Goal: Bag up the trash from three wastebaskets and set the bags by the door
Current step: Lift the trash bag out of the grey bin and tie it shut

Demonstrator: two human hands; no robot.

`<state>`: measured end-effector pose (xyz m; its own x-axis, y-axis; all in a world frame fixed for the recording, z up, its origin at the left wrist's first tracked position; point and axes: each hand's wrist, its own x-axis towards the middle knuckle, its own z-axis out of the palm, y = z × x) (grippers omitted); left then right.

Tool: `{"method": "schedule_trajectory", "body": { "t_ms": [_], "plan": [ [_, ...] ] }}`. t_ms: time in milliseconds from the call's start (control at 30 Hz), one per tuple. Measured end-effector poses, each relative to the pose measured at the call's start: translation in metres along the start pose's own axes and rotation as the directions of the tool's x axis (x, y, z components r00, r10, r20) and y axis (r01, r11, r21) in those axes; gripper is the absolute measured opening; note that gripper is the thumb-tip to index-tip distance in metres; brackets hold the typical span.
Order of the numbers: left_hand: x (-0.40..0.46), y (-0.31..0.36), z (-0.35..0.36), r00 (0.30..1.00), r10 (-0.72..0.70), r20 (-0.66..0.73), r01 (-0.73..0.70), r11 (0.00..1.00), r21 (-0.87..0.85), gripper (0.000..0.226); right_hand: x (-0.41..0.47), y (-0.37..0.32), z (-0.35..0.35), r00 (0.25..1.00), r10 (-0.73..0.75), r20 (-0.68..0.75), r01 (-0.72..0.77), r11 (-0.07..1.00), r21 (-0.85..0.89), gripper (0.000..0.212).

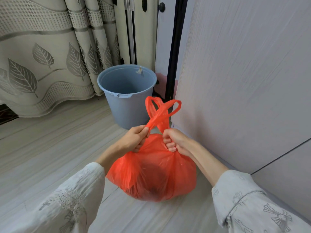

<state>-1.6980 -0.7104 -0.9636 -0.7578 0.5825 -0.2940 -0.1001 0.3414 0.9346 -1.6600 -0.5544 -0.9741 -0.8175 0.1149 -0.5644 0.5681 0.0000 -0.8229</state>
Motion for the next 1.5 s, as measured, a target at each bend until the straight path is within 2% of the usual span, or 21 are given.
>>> {"method": "schedule_trajectory", "body": {
  "t_ms": [100,133,200,267,367,467,533,567,633,700,733,833,933,967,1033,1100,1167,1233,1333,1433,1500],
  "plan": [
    [0.002,-0.002,-0.001,0.999,-0.005,0.032,0.003,0.997,0.077,0.036,-0.004,-0.003,-0.002,0.986,-0.050,0.157,0.043,0.998,0.045,0.019],
    [0.003,-0.002,0.001,0.999,0.003,0.041,-0.009,0.992,0.126,0.037,-0.004,-0.001,-0.002,0.982,-0.063,0.181,0.057,0.998,0.040,0.033],
    [0.004,-0.002,0.003,0.999,0.010,0.051,-0.020,0.978,0.209,0.037,-0.002,0.004,0.000,0.987,-0.090,0.132,0.077,0.992,0.100,0.055],
    [0.005,-0.002,0.004,0.998,-0.020,0.058,0.006,0.975,0.223,0.037,-0.002,0.007,-0.001,0.987,-0.149,0.061,0.128,0.956,0.265,0.046],
    [0.003,-0.004,0.001,0.985,-0.120,0.126,0.111,0.991,0.077,0.037,-0.004,0.004,-0.006,0.975,-0.200,0.096,0.135,0.881,0.454,0.048],
    [0.004,-0.003,-0.007,0.963,-0.207,0.174,0.222,0.972,-0.075,0.036,-0.006,0.004,-0.004,0.966,-0.181,0.187,0.069,0.871,0.486,0.060],
    [0.006,-0.004,-0.013,0.950,-0.240,0.202,0.278,0.942,-0.188,0.036,-0.006,0.003,-0.002,0.964,-0.169,0.204,0.077,0.916,0.394,0.067],
    [0.007,-0.005,-0.015,0.946,-0.247,0.209,0.296,0.920,-0.255,0.037,-0.006,0.003,-0.002,0.974,-0.156,0.162,0.106,0.954,0.280,0.065],
    [0.008,-0.007,-0.016,0.950,-0.248,0.192,0.304,0.877,-0.372,0.039,-0.007,0.004,-0.003,0.987,-0.163,0.012,0.164,0.984,-0.068,0.052],
    [0.009,-0.010,-0.016,0.957,-0.255,0.142,0.291,0.846,-0.447,0.043,-0.008,0.005,-0.004,0.977,-0.202,-0.071,0.166,0.923,-0.348,0.044],
    [0.010,-0.010,-0.017,0.954,-0.265,0.139,0.299,0.839,-0.454,0.044,-0.008,0.006,-0.004,0.970,-0.226,-0.091,0.168,0.891,-0.422,0.043],
    [0.008,-0.007,-0.020,0.927,-0.245,0.284,0.341,0.865,-0.367,0.042,-0.012,0.002,-0.005,0.930,-0.339,-0.142,0.215,0.815,-0.537,0.034],
    [0.005,-0.003,-0.019,0.918,-0.224,0.326,0.294,0.937,-0.186,0.021,-0.013,-0.001,-0.003,0.886,-0.419,-0.200,0.216,0.753,-0.622,0.026],
    [0.004,-0.001,-0.017,0.910,-0.235,0.341,0.297,0.944,-0.143,0.012,-0.012,0.000,-0.002,0.880,-0.423,-0.217,0.214,0.760,-0.614,0.025],
    [0.007,-0.004,-0.016,0.916,-0.266,0.299,0.286,0.958,-0.024,0.016,-0.009,0.002,-0.002,0.872,-0.422,-0.248,0.226,0.796,-0.562,0.022],
    [0.012,-0.008,-0.013,0.959,-0.260,0.115,0.240,0.957,0.161,0.014,-0.007,0.003,-0.003,0.880,-0.394,-0.264,0.269,0.873,-0.407,0.016],
    [0.015,-0.011,-0.008,0.978,-0.172,-0.119,0.198,0.947,0.255,0.014,-0.006,0.005,-0.004,0.900,-0.369,-0.231,0.310,0.916,-0.255,0.018],
    [0.017,-0.014,-0.007,0.956,-0.093,-0.279,0.165,0.955,0.246,0.014,-0.008,0.006,-0.004,0.920,-0.351,-0.178,0.339,0.936,-0.093,0.007],
    [0.017,-0.012,-0.009,0.949,-0.025,-0.314,0.085,0.980,0.178,0.004,-0.010,0.004,-0.005,0.929,-0.342,-0.141,0.353,0.934,0.061,0.016],
    [0.015,-0.007,-0.011,0.953,-0.001,-0.301,0.010,1.000,0.028,0.029,-0.007,0.004,-0.006,0.928,-0.349,-0.128,0.366,0.919,0.147,0.019],
    [0.014,-0.004,-0.012,0.943,-0.026,-0.333,-0.033,0.985,-0.170,0.049,-0.006,0.002,-0.006,0.925,-0.365,-0.106,0.378,0.912,0.157,0.028]
  ]
}}
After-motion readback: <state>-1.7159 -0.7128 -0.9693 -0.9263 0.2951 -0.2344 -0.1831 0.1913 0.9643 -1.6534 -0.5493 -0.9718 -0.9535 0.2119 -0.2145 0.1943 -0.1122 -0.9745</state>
